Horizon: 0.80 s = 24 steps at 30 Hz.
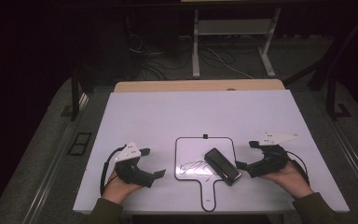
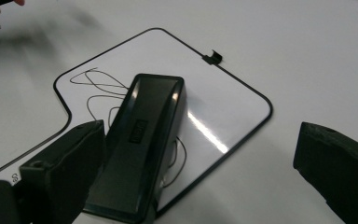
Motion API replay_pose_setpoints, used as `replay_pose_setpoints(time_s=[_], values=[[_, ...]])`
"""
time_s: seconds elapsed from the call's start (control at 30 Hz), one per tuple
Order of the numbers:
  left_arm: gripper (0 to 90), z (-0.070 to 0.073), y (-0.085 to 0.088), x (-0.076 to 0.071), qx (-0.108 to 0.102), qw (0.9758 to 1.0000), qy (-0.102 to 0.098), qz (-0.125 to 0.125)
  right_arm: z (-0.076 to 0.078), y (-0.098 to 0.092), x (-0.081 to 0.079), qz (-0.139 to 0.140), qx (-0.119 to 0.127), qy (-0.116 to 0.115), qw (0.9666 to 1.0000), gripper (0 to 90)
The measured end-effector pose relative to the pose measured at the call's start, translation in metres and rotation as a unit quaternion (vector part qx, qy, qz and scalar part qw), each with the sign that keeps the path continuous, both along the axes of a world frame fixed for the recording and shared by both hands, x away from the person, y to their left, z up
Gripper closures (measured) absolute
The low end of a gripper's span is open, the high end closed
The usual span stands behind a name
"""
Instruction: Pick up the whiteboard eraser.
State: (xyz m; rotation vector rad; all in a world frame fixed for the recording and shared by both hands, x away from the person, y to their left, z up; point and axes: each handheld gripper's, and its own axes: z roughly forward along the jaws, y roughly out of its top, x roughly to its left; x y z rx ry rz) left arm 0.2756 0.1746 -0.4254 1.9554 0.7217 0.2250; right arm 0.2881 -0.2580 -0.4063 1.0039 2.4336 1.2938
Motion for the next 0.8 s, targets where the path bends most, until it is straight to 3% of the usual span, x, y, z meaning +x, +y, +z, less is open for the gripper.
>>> replay_pose_setpoints(time_s=[0.27,0.4,0.53,0.8], values=[[0.0,-0.001,-0.002,0.000,0.001,1.0000,0.000,-0.003,-0.002,0.019,0.005,0.018,-0.015,0.018,0.9995,4.2],[0.0,-0.001,-0.002,0.001,0.001,1.0000,-0.001,-0.005,-0.005,0.035,0.007,0.031,-0.035,0.035,0.9983,5.8],[0.0,-0.001,-0.003,0.001,0.002,1.0000,0.000,-0.006,-0.007,0.044,0.009,0.042,-0.042,0.044,0.9972,12.3],[0.0,-0.001,-0.003,0.001,0.004,1.0000,0.000,-0.008,-0.014,0.060,0.011,0.045,-0.073,0.056,0.9947,13.8]])
